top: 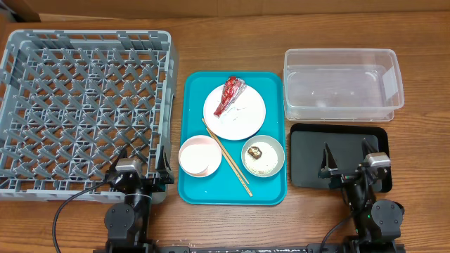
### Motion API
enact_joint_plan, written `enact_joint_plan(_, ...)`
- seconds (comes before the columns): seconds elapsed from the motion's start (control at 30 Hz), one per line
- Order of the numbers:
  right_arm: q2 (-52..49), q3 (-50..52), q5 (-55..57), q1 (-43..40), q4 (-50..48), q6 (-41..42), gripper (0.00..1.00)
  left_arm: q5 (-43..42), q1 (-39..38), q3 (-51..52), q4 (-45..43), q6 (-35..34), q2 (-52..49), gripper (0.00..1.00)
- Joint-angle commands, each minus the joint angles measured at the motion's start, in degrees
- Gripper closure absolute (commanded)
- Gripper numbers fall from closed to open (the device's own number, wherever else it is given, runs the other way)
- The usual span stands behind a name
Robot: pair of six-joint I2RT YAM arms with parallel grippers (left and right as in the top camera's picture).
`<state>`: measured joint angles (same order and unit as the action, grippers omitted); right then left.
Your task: Sort waste into correct bins and load items into the dishwasher
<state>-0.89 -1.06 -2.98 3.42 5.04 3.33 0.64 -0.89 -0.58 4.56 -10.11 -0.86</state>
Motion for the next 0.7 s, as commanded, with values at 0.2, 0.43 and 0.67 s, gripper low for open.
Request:
enact_joint_plan(0.2, 0.48, 0.59, 0.39, -0.17, -0.39, -0.17, 0.0, -0.63, -0.31, 0.28, -0.11, 0.7, 0.59, 0.0)
enact_joint_plan(0.43, 0.48, 0.59, 0.39, 0.68, -0.39, -0.17, 0.0, -0.63, -0.31, 0.28, -0.11, 0.7, 0.59, 0.0)
enact_joint_plan(0.67, 0.48, 0.59, 0.39, 0.68, -0.39, -0.17, 0.0, -0.61, -0.31, 0.28, -0.11, 0.7, 0.59, 0.0)
